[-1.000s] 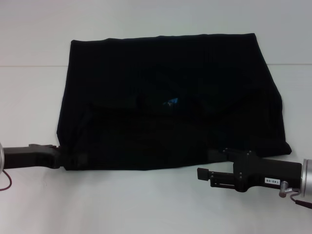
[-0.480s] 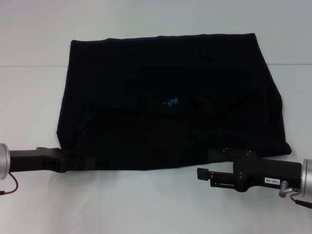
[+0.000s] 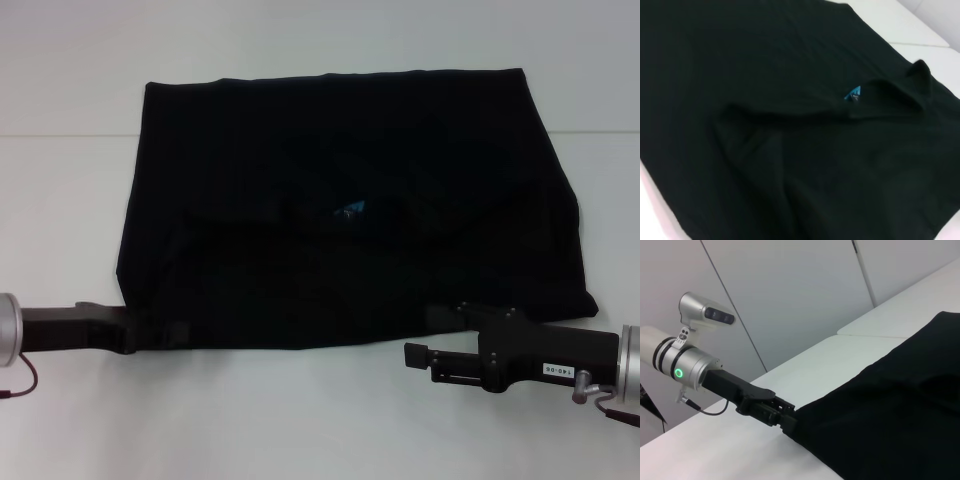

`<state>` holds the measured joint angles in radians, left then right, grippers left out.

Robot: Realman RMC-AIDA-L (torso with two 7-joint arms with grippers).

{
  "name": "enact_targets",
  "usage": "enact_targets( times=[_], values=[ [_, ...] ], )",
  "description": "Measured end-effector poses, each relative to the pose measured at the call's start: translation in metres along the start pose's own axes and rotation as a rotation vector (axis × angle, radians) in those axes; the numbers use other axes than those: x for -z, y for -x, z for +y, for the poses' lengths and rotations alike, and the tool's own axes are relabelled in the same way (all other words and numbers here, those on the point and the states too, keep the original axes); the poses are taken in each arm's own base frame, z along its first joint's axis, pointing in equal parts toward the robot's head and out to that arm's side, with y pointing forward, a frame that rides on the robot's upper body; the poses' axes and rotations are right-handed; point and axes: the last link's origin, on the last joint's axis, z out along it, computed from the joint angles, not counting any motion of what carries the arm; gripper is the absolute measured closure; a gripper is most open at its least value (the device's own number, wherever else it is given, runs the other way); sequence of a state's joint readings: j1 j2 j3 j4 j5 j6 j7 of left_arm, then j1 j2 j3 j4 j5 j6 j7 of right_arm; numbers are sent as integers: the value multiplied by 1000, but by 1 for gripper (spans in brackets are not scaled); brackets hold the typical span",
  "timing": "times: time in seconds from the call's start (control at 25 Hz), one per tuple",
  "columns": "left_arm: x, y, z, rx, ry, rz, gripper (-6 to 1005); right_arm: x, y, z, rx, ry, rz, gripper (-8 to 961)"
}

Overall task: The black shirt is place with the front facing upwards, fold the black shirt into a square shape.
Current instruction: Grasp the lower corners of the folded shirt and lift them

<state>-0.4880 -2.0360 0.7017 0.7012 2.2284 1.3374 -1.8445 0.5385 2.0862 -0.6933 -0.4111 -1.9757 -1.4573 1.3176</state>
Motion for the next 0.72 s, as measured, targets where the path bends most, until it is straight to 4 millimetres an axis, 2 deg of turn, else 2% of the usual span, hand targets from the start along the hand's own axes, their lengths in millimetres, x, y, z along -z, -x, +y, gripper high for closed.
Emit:
enact_targets(
  times=[0.68,0.72],
  values=[
    [-3,0,2,-6,4,-10,963,1,0,3,-11,20,-6,127],
    [-3,0,2,-6,5,-10,965,2,0,2,-19,17,-5,127]
  ],
)
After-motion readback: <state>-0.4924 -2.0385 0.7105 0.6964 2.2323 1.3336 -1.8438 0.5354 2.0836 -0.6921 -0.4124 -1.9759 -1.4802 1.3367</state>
